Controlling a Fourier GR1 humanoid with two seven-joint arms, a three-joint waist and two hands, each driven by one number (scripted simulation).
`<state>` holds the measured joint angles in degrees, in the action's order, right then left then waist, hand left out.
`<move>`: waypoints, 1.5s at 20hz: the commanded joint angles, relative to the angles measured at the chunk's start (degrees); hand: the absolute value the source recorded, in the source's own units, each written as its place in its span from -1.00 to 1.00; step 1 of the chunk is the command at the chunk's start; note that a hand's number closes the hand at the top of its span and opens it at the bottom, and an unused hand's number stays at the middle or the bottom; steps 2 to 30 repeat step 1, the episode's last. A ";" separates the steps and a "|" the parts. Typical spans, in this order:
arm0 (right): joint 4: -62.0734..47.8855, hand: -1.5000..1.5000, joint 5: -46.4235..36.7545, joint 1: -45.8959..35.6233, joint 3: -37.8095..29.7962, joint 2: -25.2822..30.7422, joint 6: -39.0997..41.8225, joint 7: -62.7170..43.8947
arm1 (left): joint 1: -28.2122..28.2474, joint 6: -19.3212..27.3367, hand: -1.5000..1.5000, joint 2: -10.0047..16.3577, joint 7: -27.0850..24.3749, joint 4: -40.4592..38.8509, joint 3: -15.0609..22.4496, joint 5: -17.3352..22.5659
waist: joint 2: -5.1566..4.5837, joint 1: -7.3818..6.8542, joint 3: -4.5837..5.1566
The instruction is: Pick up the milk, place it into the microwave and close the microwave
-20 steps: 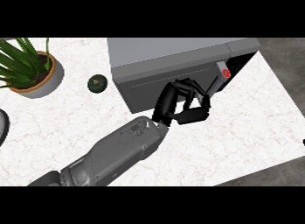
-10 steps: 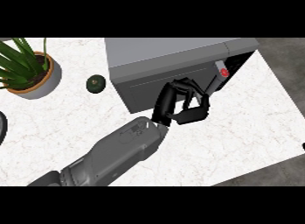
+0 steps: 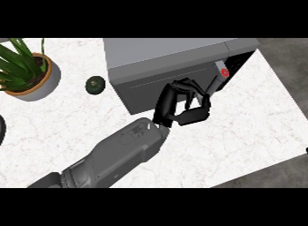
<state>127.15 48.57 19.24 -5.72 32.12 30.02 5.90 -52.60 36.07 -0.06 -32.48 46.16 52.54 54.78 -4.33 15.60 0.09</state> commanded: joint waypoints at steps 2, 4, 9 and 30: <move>0.40 -1.00 0.46 -0.30 -0.07 0.33 -0.29 -0.42 | -4.01 0.50 1.00 0.05 -0.26 -6.54 -4.51 1.60 | -0.93 0.34 0.07; 0.40 -1.00 0.46 -0.30 -0.07 0.33 -0.29 -0.42 | -4.01 0.50 1.00 0.05 -0.26 -6.54 -4.51 1.60 | -0.93 0.34 0.07; 0.40 -1.00 0.46 -0.30 -0.07 0.33 -0.29 -0.42 | -4.01 0.50 1.00 0.05 -0.26 -6.54 -4.51 1.60 | -0.93 0.34 0.07; 0.40 -1.00 0.46 -0.30 -0.07 0.33 -0.29 -0.42 | -4.01 0.50 1.00 0.05 -0.26 -6.54 -4.51 1.60 | -0.93 0.34 0.07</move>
